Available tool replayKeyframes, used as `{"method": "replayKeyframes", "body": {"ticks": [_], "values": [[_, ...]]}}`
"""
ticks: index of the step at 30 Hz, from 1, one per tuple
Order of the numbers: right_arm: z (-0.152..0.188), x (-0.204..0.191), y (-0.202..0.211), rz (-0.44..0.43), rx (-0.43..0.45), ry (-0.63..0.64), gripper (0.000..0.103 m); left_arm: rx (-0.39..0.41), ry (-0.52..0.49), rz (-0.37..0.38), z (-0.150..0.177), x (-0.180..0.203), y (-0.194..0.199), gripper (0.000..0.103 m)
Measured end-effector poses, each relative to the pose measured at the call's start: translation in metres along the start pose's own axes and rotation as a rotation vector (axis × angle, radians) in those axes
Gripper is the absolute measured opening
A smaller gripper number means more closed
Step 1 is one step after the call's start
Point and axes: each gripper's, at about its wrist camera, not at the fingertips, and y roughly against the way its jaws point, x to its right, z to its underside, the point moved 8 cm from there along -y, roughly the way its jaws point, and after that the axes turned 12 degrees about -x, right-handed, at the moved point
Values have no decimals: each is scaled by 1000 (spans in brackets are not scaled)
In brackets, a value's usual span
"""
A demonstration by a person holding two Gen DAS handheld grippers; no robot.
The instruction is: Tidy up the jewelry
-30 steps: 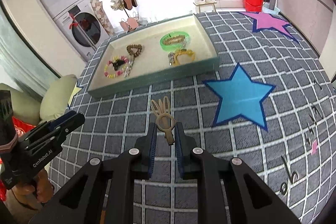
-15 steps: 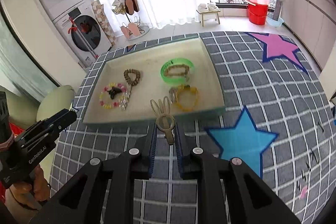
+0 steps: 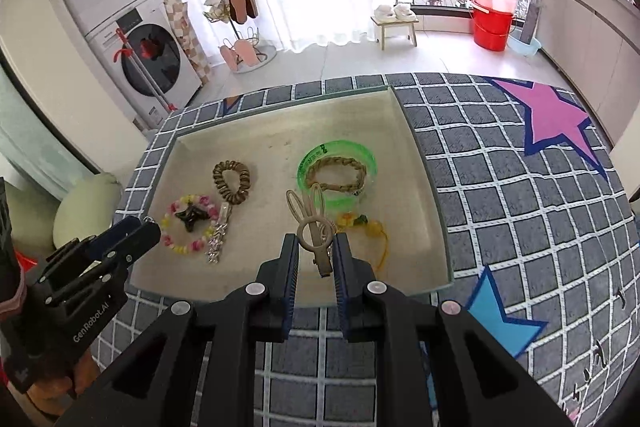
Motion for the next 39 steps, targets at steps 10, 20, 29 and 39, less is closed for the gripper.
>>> {"method": "replayKeyframes", "body": {"ticks": [10, 20, 29, 39], "values": [[-3, 4, -22, 10, -22, -9, 19, -30, -8, -32, 1, -3, -24, 43], [-9, 11, -37, 26, -33, -26, 19, -55, -28, -57, 2, 4, -41, 43], [-2, 13, -56, 49, -65, -30, 19, -76, -28, -81, 5, 6, -51, 44], [-1, 15, -58, 34, -84, -37, 28, -80, -48, -94, 3, 13, -53, 44]]}}
